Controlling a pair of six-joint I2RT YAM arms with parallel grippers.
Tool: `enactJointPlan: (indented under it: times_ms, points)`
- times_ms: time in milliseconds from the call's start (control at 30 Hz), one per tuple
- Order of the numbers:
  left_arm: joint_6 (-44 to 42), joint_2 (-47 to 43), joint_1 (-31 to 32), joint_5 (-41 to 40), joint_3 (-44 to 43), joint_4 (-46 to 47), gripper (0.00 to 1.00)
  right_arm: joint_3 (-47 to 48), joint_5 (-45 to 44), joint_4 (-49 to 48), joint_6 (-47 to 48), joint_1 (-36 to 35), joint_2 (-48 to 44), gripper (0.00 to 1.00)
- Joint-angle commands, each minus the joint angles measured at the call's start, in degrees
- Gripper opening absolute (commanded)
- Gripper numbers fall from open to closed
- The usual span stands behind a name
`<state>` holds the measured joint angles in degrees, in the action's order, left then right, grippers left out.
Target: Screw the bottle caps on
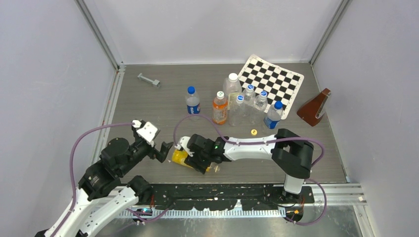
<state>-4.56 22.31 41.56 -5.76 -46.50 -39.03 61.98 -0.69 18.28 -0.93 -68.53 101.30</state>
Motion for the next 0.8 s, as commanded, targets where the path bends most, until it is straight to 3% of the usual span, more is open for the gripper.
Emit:
enactJointPlan:
  times_ms: [0, 133, 267, 567, 767]
  points:
    - [-1.4, -2.0, 0.1, -1.2, -1.4, -1.8, 1.0, 4.1, 1.1, 5.3, 5.7, -0.3, 2.7, 0.68]
    - [-1.5, -2.0, 0.1, -1.0, -1.3, -2.2, 1.0, 5.1, -1.4, 8.2, 6.2, -0.3, 2.4, 0.88]
    - [-2.1, -1.4, 0.1, -1.0, -1.0, -1.3, 1.0, 3.3, -4.7, 9.6, 6.1, -0.3, -0.3, 0.98]
    - [-2.0, -0.2, 0.1, 0.7, -0.4, -0.4, 1.0, -1.2, -10.3, 10.6, 4.3, -0.3, -5.6, 1.0]
    - [-1.6, 0.5, 0.1, 1.7, 0.4, 0.5, 1.0, -2.3, -12.3, 9.7, -2.9, -0.3, -13.2, 1.0]
